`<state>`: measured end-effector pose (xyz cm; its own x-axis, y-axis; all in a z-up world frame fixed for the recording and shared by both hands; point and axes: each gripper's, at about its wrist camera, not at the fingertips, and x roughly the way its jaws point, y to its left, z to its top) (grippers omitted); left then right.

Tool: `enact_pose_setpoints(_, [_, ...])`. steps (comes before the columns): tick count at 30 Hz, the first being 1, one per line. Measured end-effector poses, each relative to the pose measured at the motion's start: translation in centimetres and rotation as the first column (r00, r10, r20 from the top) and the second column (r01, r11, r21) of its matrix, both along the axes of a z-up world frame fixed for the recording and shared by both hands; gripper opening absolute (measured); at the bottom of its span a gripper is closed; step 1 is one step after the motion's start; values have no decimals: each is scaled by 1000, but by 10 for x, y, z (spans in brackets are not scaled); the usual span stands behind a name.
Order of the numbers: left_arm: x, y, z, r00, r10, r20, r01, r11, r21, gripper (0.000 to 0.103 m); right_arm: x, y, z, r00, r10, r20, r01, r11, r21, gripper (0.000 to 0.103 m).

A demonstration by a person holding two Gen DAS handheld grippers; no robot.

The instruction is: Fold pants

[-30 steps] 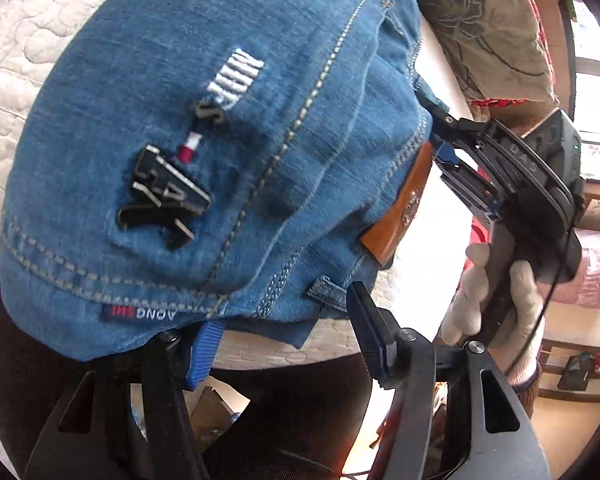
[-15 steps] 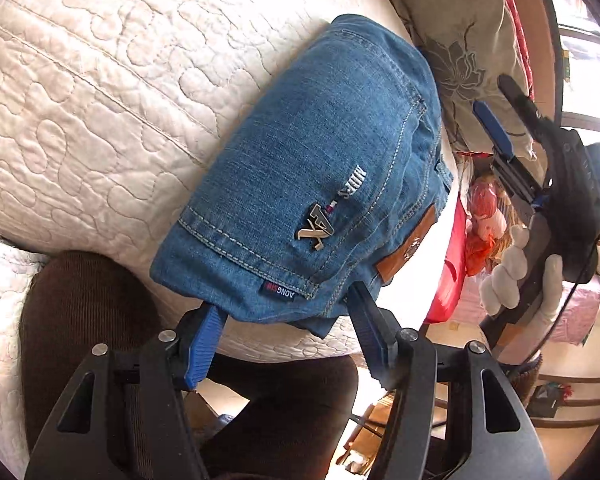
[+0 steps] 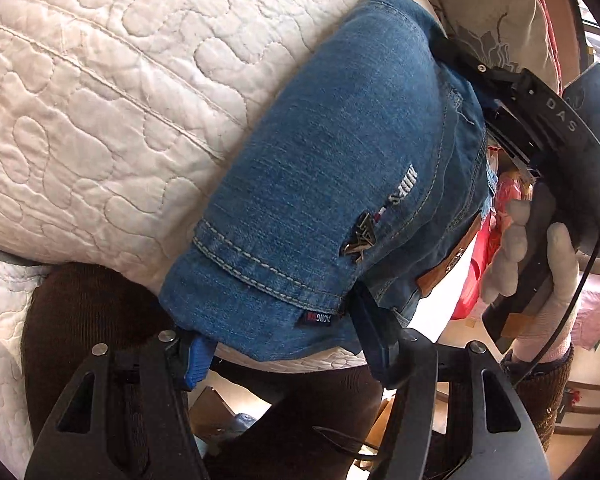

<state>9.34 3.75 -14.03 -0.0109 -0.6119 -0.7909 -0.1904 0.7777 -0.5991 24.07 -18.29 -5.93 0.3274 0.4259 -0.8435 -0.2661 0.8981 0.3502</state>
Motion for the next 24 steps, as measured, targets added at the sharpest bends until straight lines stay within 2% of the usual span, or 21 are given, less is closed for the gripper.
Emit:
enact_pose_setpoints(3, [-11, -3, 10, 1000, -14, 27, 14, 1000, 22, 61, -15, -24, 22, 997, -71, 14, 69, 992, 106, 26])
enact_pose_setpoints(6, [-20, -6, 22, 998, -33, 58, 30, 998, 47, 61, -35, -46, 33, 992, -122, 29, 117, 984, 138, 29])
enact_pose_setpoints(9, [-30, -12, 39, 992, -64, 111, 52, 993, 103, 61, -58, -63, 31, 986, -165, 19, 160, 977, 144, 29])
enact_pose_setpoints(13, [-40, -23, 62, 972, -117, 204, 75, 976, 203, 61, -88, -84, 19, 974, -227, -14, 226, 959, 172, 33])
enact_pose_setpoints(16, [-45, -34, 72, 960, -152, 236, 91, 963, 253, 61, -108, -98, 11, 961, -274, -39, 276, 938, 211, 34])
enact_pose_setpoints(18, [-41, -34, 74, 954, -174, 243, 103, 954, 281, 61, -120, -109, 7, 951, -306, -50, 310, 922, 233, 37])
enact_pose_setpoints(20, [-33, -30, 81, 947, -175, 269, 88, 947, 309, 61, -132, -118, 6, 937, -345, -59, 349, 905, 241, 50])
enact_pose_setpoints(24, [-4, -14, 95, 938, -124, 323, 10, 943, 334, 61, -151, -127, -3, 919, -383, -96, 394, 878, 271, 56])
